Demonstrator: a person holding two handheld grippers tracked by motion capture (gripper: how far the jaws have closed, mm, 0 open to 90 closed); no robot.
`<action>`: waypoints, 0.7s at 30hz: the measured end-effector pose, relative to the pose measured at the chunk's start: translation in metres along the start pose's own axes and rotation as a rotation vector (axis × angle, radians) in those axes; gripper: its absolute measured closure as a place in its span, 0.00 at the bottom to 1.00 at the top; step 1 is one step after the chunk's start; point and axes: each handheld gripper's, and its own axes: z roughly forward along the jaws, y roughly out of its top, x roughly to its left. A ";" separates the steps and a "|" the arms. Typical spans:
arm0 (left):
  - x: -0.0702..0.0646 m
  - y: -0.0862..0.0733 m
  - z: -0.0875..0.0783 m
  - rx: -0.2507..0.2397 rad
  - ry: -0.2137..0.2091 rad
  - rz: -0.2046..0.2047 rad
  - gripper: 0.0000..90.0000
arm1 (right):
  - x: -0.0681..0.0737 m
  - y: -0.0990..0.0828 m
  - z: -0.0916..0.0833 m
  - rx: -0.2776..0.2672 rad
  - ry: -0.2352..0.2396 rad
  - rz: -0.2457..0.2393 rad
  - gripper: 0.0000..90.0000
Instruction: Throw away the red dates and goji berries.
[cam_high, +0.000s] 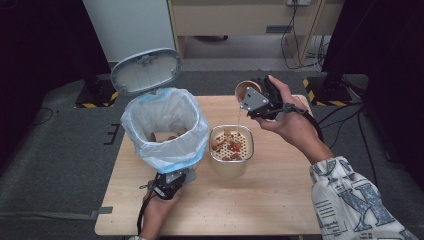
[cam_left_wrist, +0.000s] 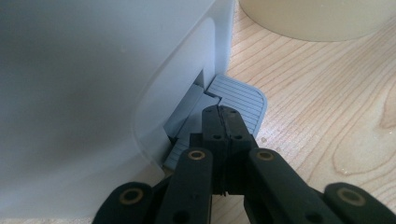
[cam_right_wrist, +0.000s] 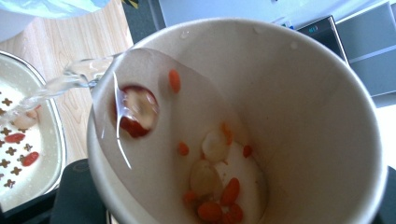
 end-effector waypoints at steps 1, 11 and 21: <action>0.000 0.000 0.000 0.000 0.000 0.000 0.99 | 0.000 0.000 0.000 0.000 -0.001 -0.002 0.34; 0.000 0.000 0.000 0.001 -0.001 0.000 0.99 | -0.002 0.002 -0.001 0.000 -0.016 -0.015 0.34; 0.000 0.000 0.000 0.001 -0.001 -0.001 0.99 | 0.001 0.005 0.000 -0.003 -0.007 -0.019 0.34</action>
